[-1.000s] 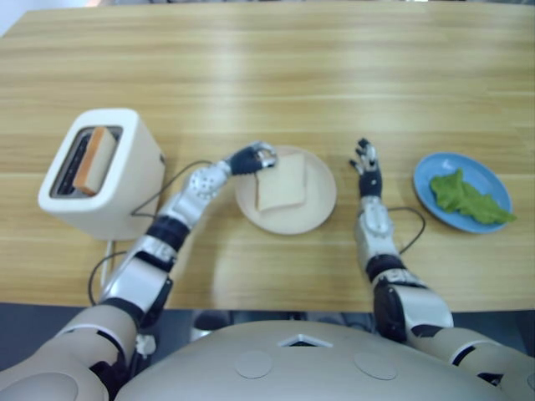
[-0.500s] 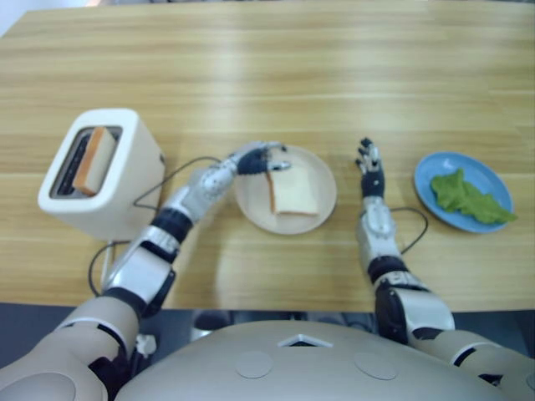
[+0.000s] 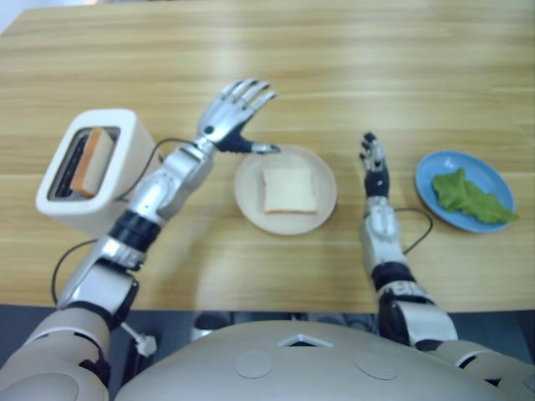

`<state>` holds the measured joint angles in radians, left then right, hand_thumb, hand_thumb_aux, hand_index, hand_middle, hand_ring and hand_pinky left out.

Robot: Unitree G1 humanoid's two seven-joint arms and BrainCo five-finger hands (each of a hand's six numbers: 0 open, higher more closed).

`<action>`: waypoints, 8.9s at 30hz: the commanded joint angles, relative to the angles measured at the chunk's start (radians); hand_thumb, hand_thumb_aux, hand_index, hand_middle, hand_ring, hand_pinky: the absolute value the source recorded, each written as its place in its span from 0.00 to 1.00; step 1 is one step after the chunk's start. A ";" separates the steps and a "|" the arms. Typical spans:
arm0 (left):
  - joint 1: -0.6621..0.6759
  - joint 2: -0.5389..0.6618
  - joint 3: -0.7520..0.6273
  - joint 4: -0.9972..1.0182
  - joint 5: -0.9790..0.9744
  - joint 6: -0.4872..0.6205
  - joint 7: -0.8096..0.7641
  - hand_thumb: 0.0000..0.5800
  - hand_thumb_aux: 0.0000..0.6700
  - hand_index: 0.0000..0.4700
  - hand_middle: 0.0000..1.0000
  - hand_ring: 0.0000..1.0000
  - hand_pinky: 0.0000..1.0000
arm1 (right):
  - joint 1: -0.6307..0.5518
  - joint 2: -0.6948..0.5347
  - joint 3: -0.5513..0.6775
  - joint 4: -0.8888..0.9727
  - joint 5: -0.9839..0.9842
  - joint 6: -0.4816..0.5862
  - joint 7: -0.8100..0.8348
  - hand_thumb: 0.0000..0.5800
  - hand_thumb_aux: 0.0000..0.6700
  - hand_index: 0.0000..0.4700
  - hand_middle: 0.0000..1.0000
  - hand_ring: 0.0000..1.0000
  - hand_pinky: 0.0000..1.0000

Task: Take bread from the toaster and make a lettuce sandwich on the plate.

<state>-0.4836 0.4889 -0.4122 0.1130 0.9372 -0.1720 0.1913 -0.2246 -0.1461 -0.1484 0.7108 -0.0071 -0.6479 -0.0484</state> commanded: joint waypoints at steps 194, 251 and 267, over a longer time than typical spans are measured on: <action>0.734 0.349 1.032 -0.622 -0.667 0.229 -0.565 0.00 0.00 0.00 0.00 0.00 0.00 | 0.323 -0.315 0.208 -0.736 -0.592 0.424 -0.074 0.00 0.00 0.00 0.00 0.00 0.00; 0.420 0.205 1.075 -0.813 -0.630 0.096 -0.294 1.00 1.00 0.98 1.00 1.00 1.00 | 0.359 -0.343 0.179 -0.737 -0.614 0.438 -0.094 0.00 0.00 0.00 0.00 0.00 0.00; 0.247 -0.268 0.275 -0.349 -0.866 0.299 -0.506 1.00 1.00 0.98 1.00 1.00 1.00 | 0.351 -0.333 -0.014 -0.771 -0.531 0.486 -0.186 0.00 0.00 0.00 0.00 0.00 0.00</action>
<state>-0.2207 0.2423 -0.1104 -0.3565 0.1090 0.1022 -0.2863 0.1172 -0.4820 -0.1278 -0.0482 -0.5640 -0.1767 -0.2216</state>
